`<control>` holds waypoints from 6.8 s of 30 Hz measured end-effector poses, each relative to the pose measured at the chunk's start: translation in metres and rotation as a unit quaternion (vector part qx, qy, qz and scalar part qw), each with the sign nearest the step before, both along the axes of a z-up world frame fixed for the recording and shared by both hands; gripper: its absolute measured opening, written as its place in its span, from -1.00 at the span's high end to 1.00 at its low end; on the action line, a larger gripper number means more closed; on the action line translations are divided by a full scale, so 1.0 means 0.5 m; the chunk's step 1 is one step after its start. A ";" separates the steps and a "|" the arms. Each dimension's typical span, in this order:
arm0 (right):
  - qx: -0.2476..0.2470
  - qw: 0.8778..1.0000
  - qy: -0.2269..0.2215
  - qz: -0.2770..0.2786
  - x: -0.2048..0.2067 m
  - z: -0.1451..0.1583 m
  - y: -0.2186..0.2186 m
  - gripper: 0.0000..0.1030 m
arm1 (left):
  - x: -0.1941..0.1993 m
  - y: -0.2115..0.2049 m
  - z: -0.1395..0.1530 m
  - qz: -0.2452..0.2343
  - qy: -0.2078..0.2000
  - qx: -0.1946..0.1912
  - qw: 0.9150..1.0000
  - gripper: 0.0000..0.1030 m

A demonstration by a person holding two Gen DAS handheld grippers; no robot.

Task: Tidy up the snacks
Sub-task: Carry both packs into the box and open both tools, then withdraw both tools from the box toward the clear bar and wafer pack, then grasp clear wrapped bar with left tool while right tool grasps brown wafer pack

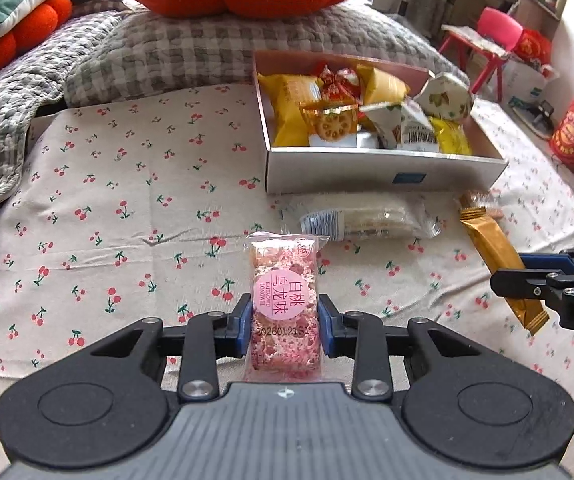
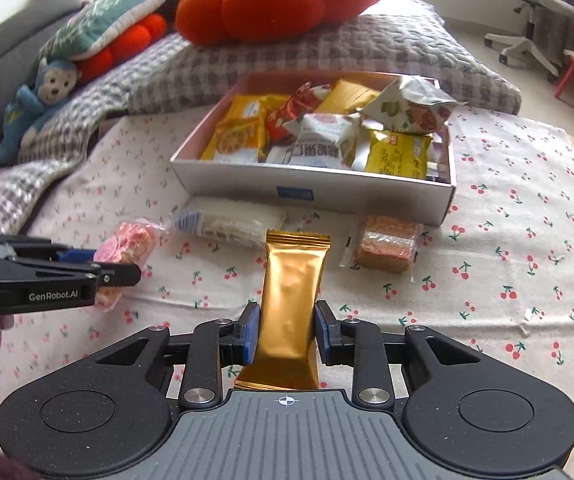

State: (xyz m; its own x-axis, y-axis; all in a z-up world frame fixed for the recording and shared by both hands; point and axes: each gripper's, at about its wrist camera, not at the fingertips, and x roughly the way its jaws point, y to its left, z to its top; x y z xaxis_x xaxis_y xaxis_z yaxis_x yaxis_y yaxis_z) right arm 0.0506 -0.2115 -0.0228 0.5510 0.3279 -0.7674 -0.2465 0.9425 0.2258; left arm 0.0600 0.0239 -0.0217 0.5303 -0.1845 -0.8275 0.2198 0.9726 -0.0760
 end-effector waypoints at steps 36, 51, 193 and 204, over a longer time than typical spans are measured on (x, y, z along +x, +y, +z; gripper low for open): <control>0.190 0.967 -0.083 -0.147 0.144 0.063 -0.164 0.46 | 0.147 -0.110 0.070 0.032 -0.082 -0.060 0.994 0.43; 0.213 0.956 -0.056 -0.192 0.185 0.001 -0.158 0.45 | 0.217 -0.168 0.051 0.057 -0.090 -0.056 0.993 0.42; 0.015 0.996 -0.041 -0.075 0.097 -0.077 -0.103 0.24 | 0.025 -0.195 -0.053 -0.120 -0.057 0.047 0.990 0.34; 0.010 0.997 -0.039 -0.060 0.073 -0.071 -0.120 0.28 | -0.004 -0.141 -0.043 -0.035 -0.013 0.053 0.998 0.42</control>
State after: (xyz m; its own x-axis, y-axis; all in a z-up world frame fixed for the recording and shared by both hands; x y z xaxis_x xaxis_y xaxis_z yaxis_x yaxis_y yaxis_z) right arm 0.0869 -0.2715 -0.0585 0.6455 0.2702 -0.7144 -0.1497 0.9620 0.2286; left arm 0.0581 -0.0467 -0.0434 0.5407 -0.1346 -0.8304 0.2889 0.9568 0.0330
